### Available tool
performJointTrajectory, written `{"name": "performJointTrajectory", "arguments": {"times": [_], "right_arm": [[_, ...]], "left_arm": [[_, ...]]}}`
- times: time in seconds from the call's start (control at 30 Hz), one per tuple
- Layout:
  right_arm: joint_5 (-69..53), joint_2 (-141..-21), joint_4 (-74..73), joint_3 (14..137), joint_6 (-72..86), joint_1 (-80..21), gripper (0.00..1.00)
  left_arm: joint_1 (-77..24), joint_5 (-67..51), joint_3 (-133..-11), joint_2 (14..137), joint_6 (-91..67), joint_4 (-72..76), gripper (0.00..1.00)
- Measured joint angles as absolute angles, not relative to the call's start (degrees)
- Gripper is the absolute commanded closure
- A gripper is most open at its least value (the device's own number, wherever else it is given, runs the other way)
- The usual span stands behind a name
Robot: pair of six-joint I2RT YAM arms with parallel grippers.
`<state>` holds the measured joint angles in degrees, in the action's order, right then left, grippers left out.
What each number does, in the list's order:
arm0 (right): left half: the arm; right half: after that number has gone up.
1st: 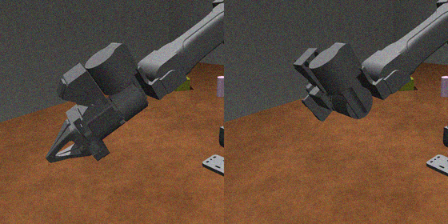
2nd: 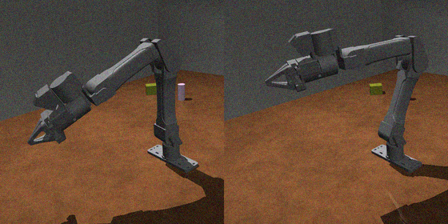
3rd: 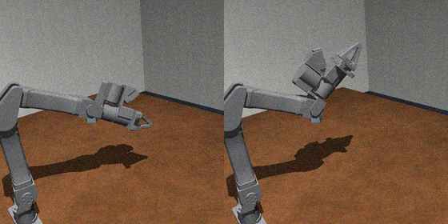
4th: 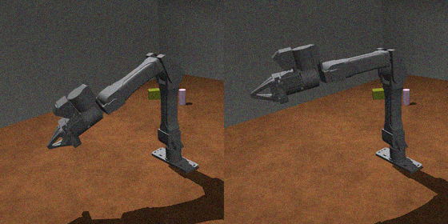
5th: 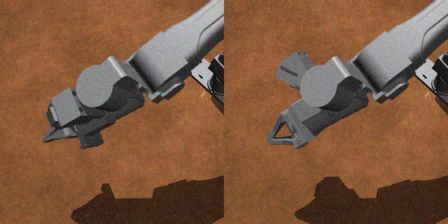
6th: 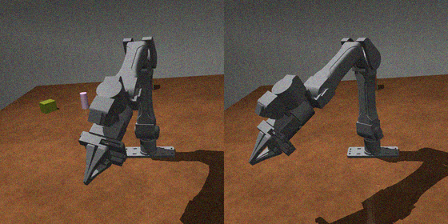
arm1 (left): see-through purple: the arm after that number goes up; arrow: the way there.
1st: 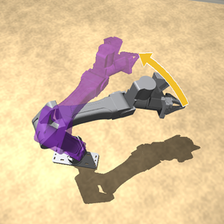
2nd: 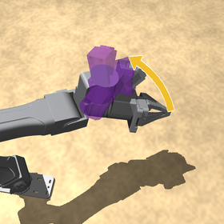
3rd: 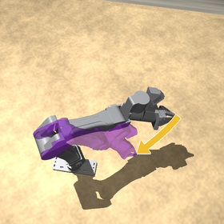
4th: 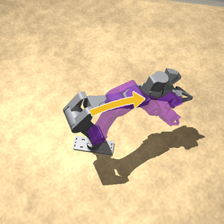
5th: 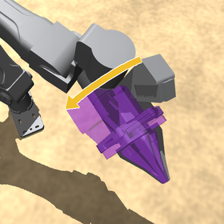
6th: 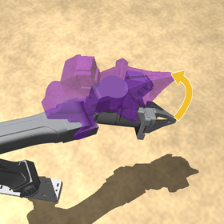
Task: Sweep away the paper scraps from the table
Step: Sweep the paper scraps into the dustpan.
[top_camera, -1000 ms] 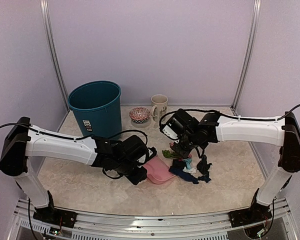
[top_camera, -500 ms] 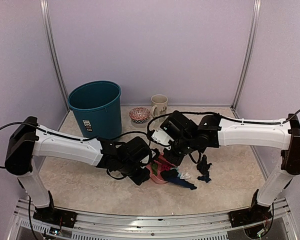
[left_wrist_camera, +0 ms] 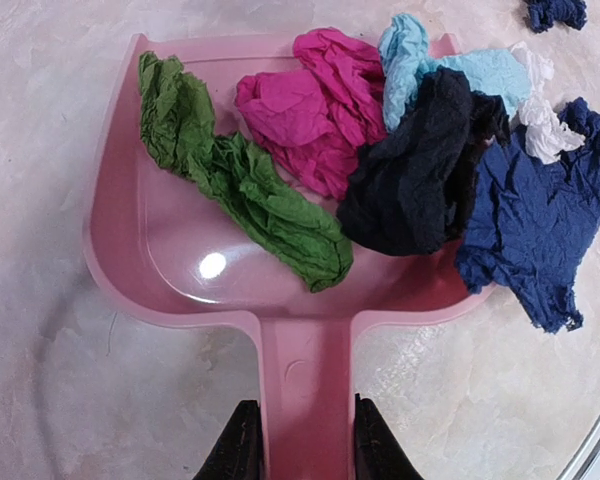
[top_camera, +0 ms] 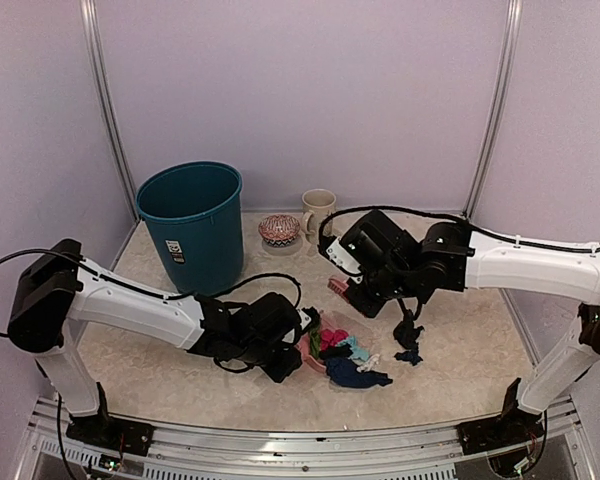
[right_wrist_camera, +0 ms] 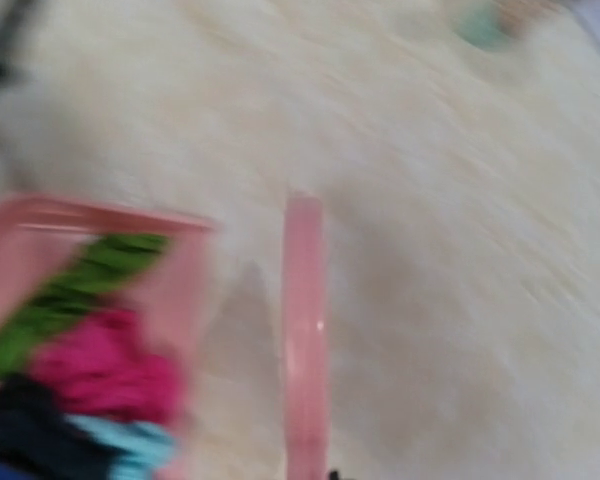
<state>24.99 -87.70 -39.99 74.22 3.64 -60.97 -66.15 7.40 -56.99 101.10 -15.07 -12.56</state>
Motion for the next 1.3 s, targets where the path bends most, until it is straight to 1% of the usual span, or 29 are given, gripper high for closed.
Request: {"name": "performJointTrajectory", "arguments": {"times": [0.2, 0.37, 0.5, 0.87, 1.3], "right_arm": [[34.28, -84.14, -46.24, 72.05, 9.34, -58.83, 1.00], [39.11, -79.70, -52.34, 69.34, 15.88, -56.75, 1.00], [40.95, -79.09, -58.78, 68.27, 22.24, -56.18, 1.00], [35.88, -77.67, -64.84, 65.41, 35.05, -55.53, 1.00], [23.73, -75.77, -64.10, 64.31, 42.94, -55.24, 1.00]], "left_arm": [[-68.36, 8.01, -56.55, 100.88, -15.18, -12.19, 1.00], [-70.06, 7.92, -56.53, 100.51, -15.20, -13.41, 1.00], [-70.43, 7.79, -57.30, 100.49, -15.25, -15.18, 1.00], [-70.54, 6.33, -59.64, 101.16, -15.11, -19.27, 1.00], [-70.65, 4.75, -61.32, 101.97, -14.48, -21.52, 1.00]]}}
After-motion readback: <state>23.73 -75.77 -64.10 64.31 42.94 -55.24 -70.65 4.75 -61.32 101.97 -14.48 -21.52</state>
